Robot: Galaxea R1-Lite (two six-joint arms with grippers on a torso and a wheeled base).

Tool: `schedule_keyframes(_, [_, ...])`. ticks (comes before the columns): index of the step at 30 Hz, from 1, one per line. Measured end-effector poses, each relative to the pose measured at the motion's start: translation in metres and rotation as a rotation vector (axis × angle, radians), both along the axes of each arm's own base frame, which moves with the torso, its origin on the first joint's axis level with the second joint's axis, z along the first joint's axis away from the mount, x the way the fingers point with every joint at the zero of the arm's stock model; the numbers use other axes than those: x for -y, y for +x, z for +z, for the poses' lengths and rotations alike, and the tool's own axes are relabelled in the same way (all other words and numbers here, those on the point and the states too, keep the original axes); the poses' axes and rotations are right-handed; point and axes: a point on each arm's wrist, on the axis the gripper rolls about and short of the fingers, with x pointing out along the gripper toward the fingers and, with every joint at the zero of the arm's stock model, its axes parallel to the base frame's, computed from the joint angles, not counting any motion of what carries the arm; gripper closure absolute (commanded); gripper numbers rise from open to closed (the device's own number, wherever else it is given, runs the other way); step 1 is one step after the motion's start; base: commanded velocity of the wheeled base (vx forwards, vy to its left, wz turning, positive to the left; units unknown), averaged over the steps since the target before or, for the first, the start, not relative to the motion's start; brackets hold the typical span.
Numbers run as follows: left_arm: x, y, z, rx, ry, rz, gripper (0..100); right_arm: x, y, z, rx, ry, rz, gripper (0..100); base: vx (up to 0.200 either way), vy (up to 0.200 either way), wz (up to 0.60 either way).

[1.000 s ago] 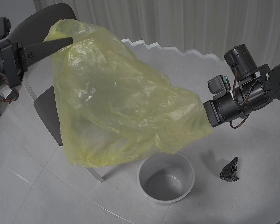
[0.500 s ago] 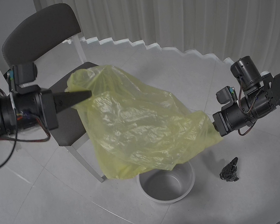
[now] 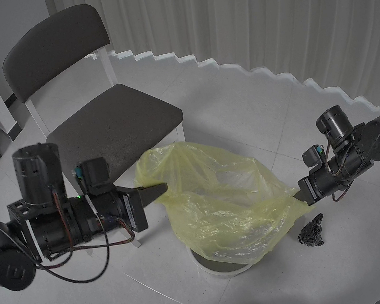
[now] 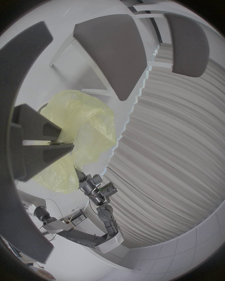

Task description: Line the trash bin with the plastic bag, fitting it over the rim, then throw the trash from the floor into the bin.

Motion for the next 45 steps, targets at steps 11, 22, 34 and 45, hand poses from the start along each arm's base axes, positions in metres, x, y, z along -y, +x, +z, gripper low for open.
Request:
schedule_keyframes(11, [0.021, 0.016, -0.055, -0.123, 0.028, -0.010, 100, -0.007, 0.016, -0.045, -0.086, -0.042, 0.014, 100, 0.000, 0.000, 0.00])
schedule_keyframes(22, [0.028, 0.033, -0.086, -0.114, -0.018, 0.009, 100, -0.009, 0.027, -0.070, -0.126, -0.069, 0.032, 100, 0.000, 0.000, 0.00])
schedule_keyframes(34, [0.055, 0.062, -0.121, -0.114, -0.089, -0.004, 100, 0.019, 0.038, -0.084, -0.153, -0.085, -0.020, 100, 0.000, 0.000, 0.00])
schedule_keyframes(45, [0.064, 0.073, -0.138, -0.151, -0.095, -0.002, 100, 0.024, 0.030, -0.083, -0.159, -0.088, -0.024, 100, 0.000, 0.000, 0.00])
